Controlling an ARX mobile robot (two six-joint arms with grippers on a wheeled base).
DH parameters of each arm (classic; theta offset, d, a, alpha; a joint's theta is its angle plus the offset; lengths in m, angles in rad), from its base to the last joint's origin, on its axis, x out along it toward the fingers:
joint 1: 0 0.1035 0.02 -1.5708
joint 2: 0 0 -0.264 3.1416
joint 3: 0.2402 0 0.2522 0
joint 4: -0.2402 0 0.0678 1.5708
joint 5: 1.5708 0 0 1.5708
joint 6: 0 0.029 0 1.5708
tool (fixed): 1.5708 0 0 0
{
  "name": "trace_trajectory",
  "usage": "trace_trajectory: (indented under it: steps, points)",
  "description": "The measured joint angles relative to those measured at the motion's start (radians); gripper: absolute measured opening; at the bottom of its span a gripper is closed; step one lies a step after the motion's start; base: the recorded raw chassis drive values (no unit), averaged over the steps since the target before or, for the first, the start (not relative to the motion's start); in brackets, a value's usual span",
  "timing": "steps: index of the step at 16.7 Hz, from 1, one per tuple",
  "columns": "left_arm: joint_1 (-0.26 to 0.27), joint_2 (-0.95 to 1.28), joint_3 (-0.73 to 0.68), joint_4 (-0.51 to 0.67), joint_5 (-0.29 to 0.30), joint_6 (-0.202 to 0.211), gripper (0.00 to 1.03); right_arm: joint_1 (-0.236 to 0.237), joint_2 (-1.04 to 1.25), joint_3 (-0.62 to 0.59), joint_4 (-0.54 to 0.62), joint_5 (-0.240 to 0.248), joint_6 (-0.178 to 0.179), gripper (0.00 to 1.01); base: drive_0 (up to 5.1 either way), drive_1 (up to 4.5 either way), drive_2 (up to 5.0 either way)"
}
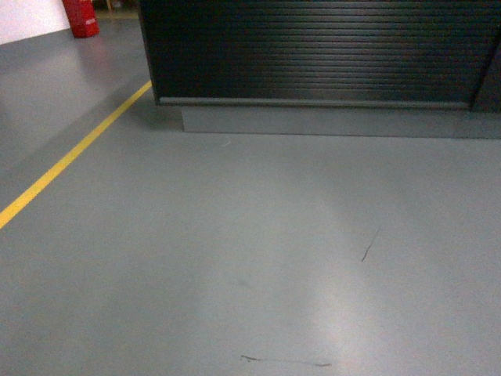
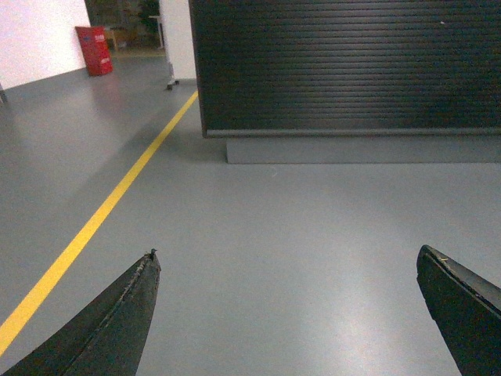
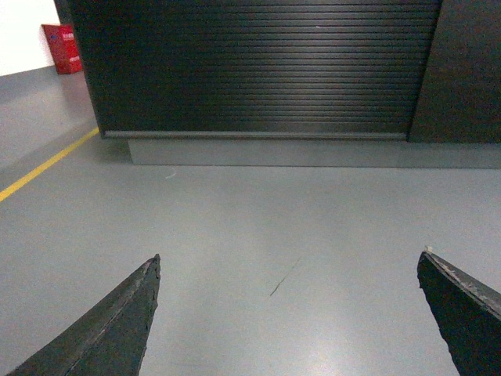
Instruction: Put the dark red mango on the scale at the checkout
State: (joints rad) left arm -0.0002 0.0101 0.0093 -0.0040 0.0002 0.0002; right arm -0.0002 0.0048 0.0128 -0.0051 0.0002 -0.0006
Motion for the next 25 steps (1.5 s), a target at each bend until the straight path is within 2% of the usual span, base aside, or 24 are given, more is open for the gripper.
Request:
trace_trajectory:
  steps: [25]
  points:
    - [0.000,0.000,0.000,0.000,0.000,0.000,0.98,0.000,0.000,0.000,-0.001,0.000,0.000,0.98,-0.1,4.22,-4.3]
